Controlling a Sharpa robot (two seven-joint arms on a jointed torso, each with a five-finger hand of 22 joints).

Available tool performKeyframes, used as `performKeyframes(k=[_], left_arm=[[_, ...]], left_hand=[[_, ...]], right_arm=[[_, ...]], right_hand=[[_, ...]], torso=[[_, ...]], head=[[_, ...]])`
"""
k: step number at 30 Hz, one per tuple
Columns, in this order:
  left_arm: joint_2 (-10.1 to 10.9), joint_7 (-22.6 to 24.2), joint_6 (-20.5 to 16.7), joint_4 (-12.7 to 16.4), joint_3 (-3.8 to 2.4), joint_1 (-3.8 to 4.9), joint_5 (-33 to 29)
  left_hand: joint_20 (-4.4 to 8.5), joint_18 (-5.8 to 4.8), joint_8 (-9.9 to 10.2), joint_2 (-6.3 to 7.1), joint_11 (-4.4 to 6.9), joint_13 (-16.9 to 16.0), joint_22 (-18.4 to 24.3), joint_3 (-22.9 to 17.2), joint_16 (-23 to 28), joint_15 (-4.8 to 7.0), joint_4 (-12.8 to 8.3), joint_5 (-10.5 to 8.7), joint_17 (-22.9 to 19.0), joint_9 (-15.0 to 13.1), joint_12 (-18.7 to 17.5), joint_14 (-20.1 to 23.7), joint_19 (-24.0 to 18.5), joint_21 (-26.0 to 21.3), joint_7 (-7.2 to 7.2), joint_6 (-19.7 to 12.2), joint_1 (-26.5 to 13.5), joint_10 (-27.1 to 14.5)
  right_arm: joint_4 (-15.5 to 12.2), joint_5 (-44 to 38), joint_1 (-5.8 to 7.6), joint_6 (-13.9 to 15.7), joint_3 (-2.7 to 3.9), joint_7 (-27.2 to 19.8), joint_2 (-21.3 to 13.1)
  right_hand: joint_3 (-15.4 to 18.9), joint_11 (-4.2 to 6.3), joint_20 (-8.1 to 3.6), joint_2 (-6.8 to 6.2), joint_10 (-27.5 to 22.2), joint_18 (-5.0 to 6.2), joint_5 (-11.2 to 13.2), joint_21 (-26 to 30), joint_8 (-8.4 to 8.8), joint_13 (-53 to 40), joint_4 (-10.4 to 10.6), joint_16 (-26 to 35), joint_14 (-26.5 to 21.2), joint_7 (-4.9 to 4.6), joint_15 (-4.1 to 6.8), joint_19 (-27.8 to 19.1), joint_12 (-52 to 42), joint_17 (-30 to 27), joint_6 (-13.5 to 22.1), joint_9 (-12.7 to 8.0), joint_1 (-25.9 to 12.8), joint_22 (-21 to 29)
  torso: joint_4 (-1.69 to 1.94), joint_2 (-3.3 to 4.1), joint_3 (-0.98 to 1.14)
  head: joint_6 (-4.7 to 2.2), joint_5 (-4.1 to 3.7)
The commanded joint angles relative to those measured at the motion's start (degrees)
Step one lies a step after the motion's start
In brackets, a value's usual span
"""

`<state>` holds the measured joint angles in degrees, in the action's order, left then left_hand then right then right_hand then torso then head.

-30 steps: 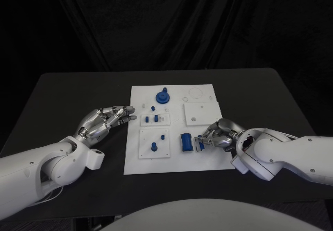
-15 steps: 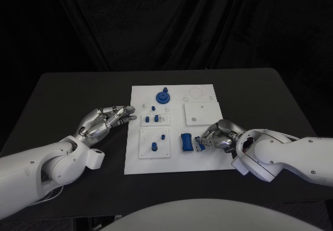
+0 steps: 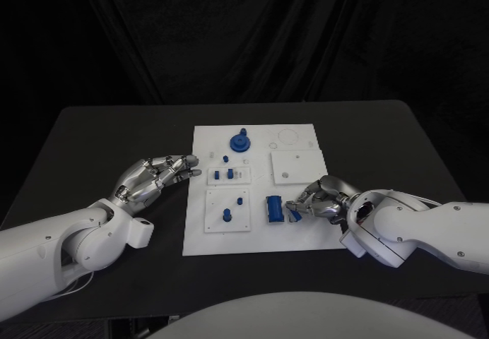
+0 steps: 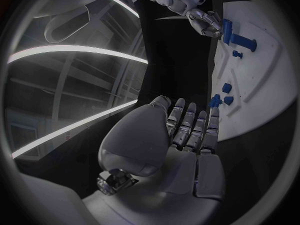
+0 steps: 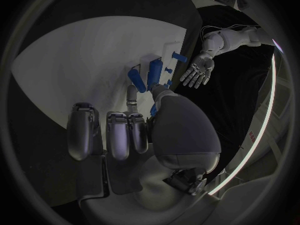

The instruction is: Assemble the parts on the task board

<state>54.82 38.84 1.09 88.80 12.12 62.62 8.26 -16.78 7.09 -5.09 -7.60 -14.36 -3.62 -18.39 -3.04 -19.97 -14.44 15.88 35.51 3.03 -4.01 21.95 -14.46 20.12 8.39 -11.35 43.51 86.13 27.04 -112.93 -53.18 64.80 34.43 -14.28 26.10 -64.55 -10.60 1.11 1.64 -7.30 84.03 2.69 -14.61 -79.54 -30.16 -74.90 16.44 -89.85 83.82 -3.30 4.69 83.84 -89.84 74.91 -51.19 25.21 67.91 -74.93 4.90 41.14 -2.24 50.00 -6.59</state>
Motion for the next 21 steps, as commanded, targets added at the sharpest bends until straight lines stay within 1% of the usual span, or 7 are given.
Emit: performKeyframes(k=[1, 4, 9, 15, 18, 20, 21], left_arm=[[-0.1, 7.3, 1.0, 0.0, -0.03, -0.07, 0.1], [-0.1, 7.2, 1.1, -0.1, -0.03, -0.07, 0.1], [-0.2, 7.1, 1.2, -0.2, -0.03, -0.08, 0.1], [-0.2, 7.0, 1.3, -0.2, -0.03, -0.08, 0.1], [-0.2, 6.9, 1.3, -0.2, -0.03, -0.08, 0.1], [-0.1, 6.9, 1.3, -0.2, -0.03, -0.08, 0.1], [-0.1, 6.8, 1.3, -0.2, -0.03, -0.08, 0.1]], left_hand=[[-0.01, -0.81, 0.1, -0.1, -0.46, 0.0, -0.1, -0.4, -0.3, -0.04, 0.1, 0.23, 0.1, 0.0, -0.1, -0.5, 0.2, 0.3, -1.1, -0.3, 0.5, 0.1], [-0.01, -0.83, 0.1, -0.1, -0.46, 0.0, -0.1, -0.4, -0.3, -0.06, 0.1, 0.24, 0.1, 0.0, -0.1, -0.6, 0.3, 0.3, -1.12, -0.3, 0.6, 0.1], [0.0, -0.89, 0.1, -0.12, -0.5, 0.0, -0.1, -0.5, -0.4, -0.1, 0.0, 0.26, 0.1, 0.0, -0.1, -0.6, 0.3, 0.3, -1.14, -0.4, 0.7, 0.1], [0.01, -0.93, 0.1, -0.13, -0.52, 0.0, -0.1, -0.6, -0.4, -0.14, 0.0, 0.27, 0.1, 0.0, -0.1, -0.7, 0.4, 0.4, -1.15, -0.4, 0.7, 0.1], [0.01, -0.93, 0.1, -0.13, -0.52, 0.0, -0.1, -0.6, -0.4, -0.14, 0.0, 0.27, 0.1, 0.0, -0.1, -0.7, 0.4, 0.4, -1.15, -0.4, 0.7, 0.1], [0.01, -0.95, 0.1, -0.14, -0.53, 0.0, -0.2, -0.7, -0.4, -0.15, -0.1, 0.28, 0.1, 0.0, -0.1, -0.7, 0.5, 0.4, -1.16, -0.4, 0.7, 0.1], [0.01, -0.95, 0.1, -0.14, -0.53, 0.0, -0.2, -0.7, -0.4, -0.15, -0.1, 0.28, 0.1, 0.0, -0.1, -0.7, 0.5, 0.4, -1.16, -0.4, 0.7, 0.1]], right_arm=[[0.0, -0.5, -0.15, 0.5, 0.0, 0.7, -0.1], [0.0, -0.5, -0.15, 0.4, 0.0, 0.6, -0.1], [0.1, -1.5, -0.15, 0.6, 0.0, 0.0, -0.2], [0.0, -5.7, -0.14, 2.1, 0.0, -1.8, -0.9], [-0.3, -8.8, -0.14, 2.7, 0.0, -2.0, -1.6], [-0.6, -11.4, -0.14, 2.9, 0.0, -2.1, -2.2], [-0.7, -12.3, -0.14, 3.0, 0.0, -2.0, -2.5]], right_hand=[[0.4, -0.36, 0.39, 0.43, 6.0, -0.08, -0.3, 0.4, 0.33, -15.1, 0.0, 0.1, 6.1, -0.14, -0.4, 2.0, -0.2, 14.6, -0.4, 0.1, -0.3, -11.6], [0.6, -0.31, 0.37, 0.73, 6.0, -0.07, -0.9, 0.5, 0.39, -15.1, -0.1, 0.1, 6.1, -0.09, -0.37, 2.0, -0.2, 14.6, -0.5, 0.3, 0.0, -11.6], [0.8, -0.13, 0.25, 1.04, 6.0, -0.06, -3.3, 0.5, 0.05, -15.1, -0.8, 0.1, 6.1, 0.12, -0.22, 2.0, -0.2, 14.6, -0.6, 0.9, 1.8, -11.6], [1.1, 0.0, 0.16, 1.47, 6.0, -0.09, -4.3, 0.4, -0.86, -15.1, -0.8, 0.0, 6.1, 0.27, -0.11, 2.1, -0.2, 14.8, -0.5, 1.8, 2.5, -11.6], [1.5, 0.04, 0.12, 1.92, 6.0, -0.09, -4.4, 0.4, -1.33, -15.1, 0.0, -0.1, 6.1, 0.3, -0.08, 2.1, -0.2, 14.9, -0.4, 2.3, 1.7, -11.6], [3.0, 0.01, 0.12, 3.75, 6.0, -0.15, -3.4, 0.1, -1.9, -15.1, 0.4, -0.1, 6.2, 0.32, -0.11, 2.2, -0.2, 15.1, -0.1, 3.0, -3.7, -11.7], [3.2, 0.04, 0.11, 4.1, 6.0, -0.16, -3.3, 0.1, -1.99, -15.1, 0.4, -0.1, 6.2, 0.37, -0.07, 2.2, -0.2, 15.1, -0.1, 3.1, -4.7, -11.7]], torso=[[-0.02, 0.05, -0.01], [-0.02, 0.03, -0.02], [-0.01, 0.03, -0.01], [0.0, 0.0, 0.0], [0.02, 0.02, -0.01], [0.02, 0.03, 0.0], [0.01, 0.02, -0.01]], head=[[0.0, 0.06], [0.0, 0.04], [0.0, 0.06], [0.0, 0.21], [0.0, 0.29], [0.0, 0.32], [0.0, 0.32]])
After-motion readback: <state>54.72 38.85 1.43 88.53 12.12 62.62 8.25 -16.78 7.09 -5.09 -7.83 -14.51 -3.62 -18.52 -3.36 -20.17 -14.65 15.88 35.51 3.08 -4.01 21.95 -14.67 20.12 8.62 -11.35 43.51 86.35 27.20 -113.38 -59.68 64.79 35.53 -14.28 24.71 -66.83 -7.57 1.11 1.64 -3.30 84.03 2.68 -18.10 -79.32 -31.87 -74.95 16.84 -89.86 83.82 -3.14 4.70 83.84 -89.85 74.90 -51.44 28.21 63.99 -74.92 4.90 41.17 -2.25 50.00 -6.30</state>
